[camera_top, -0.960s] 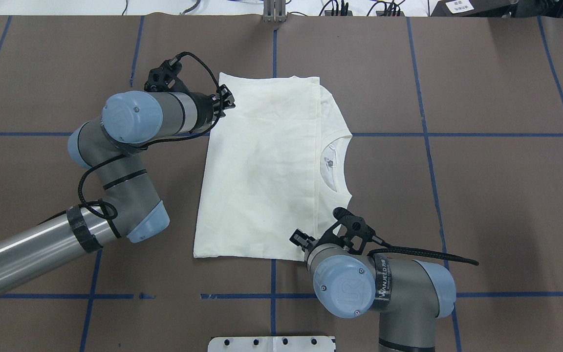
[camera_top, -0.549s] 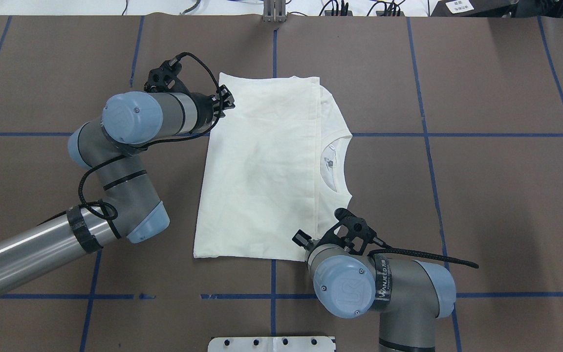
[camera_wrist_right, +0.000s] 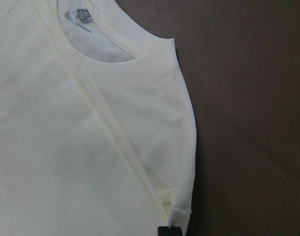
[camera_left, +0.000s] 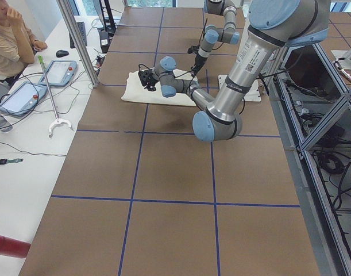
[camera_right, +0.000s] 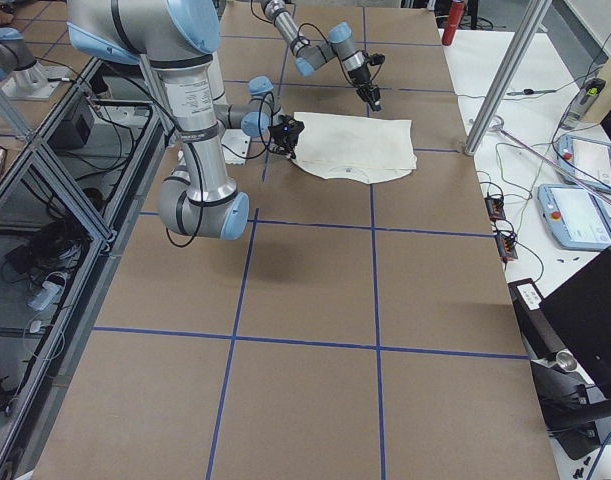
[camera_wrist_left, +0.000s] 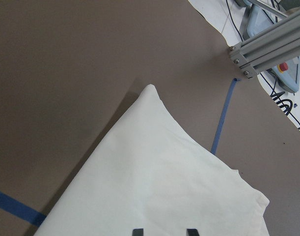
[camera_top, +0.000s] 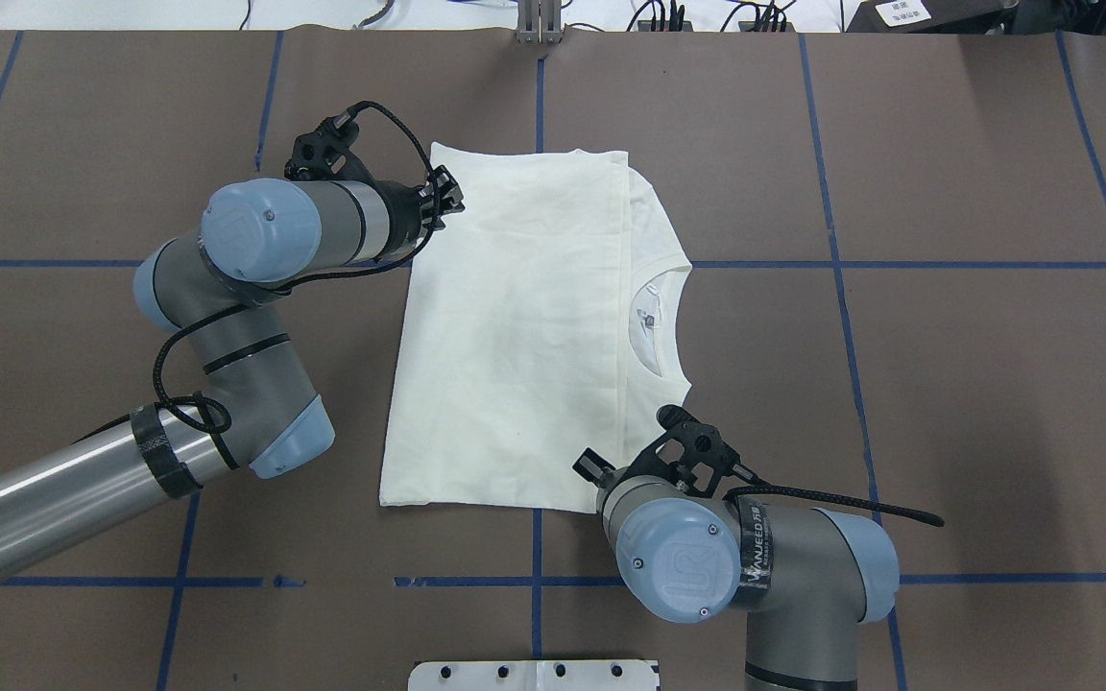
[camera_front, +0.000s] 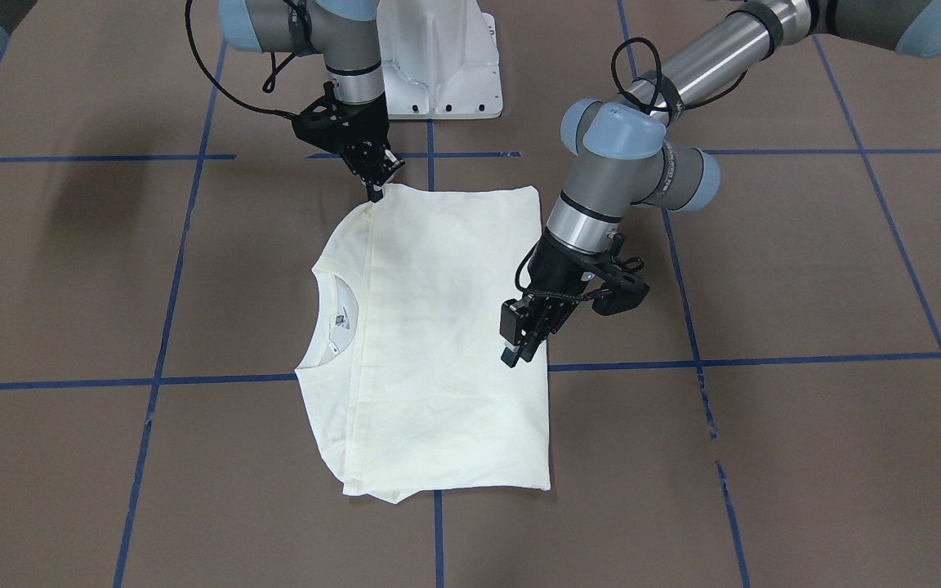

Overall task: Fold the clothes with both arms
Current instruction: 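Slide the left gripper along the shirt edge toward the robot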

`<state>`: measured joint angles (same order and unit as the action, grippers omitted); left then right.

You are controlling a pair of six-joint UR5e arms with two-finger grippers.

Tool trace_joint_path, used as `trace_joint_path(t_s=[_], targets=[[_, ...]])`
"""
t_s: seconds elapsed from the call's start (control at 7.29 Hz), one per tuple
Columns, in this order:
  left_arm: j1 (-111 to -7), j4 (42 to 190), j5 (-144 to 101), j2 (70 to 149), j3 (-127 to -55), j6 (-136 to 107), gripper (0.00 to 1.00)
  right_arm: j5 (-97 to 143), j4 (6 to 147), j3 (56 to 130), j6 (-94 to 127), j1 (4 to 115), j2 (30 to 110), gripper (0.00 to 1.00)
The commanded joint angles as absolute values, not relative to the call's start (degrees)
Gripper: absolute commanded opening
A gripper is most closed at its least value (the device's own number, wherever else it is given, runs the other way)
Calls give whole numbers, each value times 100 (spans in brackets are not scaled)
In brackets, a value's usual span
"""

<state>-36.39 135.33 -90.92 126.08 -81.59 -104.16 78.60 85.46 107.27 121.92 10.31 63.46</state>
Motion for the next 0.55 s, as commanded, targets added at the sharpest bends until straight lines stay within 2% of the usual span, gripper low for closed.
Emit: trace_joint_path(t_s=[0.0,0.41], targets=[[-3621,13403,-9088,12604,-8366,-10450,41,7892,8560,11003,12173,1072,6398,0],[-2369,12117,-8467,11157,-10628,-10825,43,7901,8613,11258,12182,1081,6574,0]])
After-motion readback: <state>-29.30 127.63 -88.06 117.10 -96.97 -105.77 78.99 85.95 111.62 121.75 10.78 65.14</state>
